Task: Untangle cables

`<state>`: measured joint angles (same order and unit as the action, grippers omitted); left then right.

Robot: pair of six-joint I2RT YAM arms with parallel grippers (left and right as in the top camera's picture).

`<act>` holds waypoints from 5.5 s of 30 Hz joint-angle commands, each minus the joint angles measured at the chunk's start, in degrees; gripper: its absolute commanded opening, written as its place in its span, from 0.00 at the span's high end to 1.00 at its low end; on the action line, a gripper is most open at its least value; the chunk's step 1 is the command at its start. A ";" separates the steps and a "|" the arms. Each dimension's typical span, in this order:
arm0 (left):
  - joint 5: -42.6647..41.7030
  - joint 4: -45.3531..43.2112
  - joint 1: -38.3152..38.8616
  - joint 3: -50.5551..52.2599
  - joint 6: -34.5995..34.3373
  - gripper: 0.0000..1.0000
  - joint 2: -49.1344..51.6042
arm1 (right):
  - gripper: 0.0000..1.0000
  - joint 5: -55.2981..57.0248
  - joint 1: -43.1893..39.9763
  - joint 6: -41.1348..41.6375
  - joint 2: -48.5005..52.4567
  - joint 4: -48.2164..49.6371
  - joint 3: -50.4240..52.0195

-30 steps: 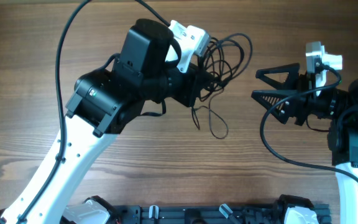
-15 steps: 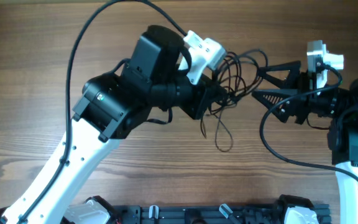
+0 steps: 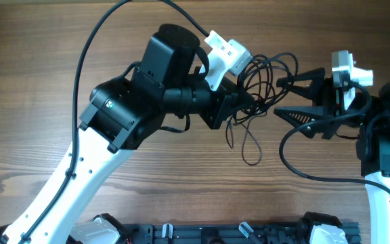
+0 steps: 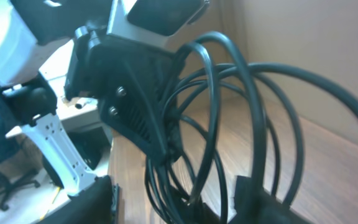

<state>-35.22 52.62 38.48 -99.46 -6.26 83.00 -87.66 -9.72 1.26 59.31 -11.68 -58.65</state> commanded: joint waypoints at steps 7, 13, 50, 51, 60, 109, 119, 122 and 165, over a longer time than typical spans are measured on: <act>-6.38 -0.79 -3.45 -0.72 -0.20 0.96 0.26 | 0.70 -5.29 -0.26 -4.28 0.39 0.28 -0.87; -7.26 -0.79 -3.43 -0.72 -0.17 0.96 0.26 | 0.88 -5.27 -0.26 -4.09 0.39 0.28 -0.87; 6.36 18.75 -0.68 -0.72 24.06 0.96 0.26 | 0.09 24.94 -0.28 21.18 0.39 6.51 -0.87; 6.38 18.73 -0.68 -0.72 24.02 0.96 0.26 | 0.06 24.92 -0.28 21.18 0.39 5.53 -0.87; 12.85 16.09 -0.74 -0.72 15.72 0.96 0.26 | 0.03 18.64 -0.28 18.08 0.37 -0.42 -0.87; -6.12 -7.02 7.91 -0.72 2.91 0.96 0.26 | 0.15 8.28 -0.22 15.32 0.39 -2.91 -0.85; 1.62 -6.01 6.97 -0.72 2.10 0.64 0.26 | 0.96 8.33 -0.22 15.30 0.39 -2.91 -0.85; 5.46 -5.46 6.86 -0.72 -0.68 0.32 0.24 | 0.96 8.92 -0.24 15.26 0.39 -2.91 -0.85; 8.76 -4.42 -1.97 -0.72 -14.16 0.19 -1.64 | 0.96 -2.51 -0.22 10.25 0.37 0.96 -0.85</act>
<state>-26.81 48.38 36.62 -99.50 -19.59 80.05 -87.53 -9.93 12.67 59.57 -11.11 -58.98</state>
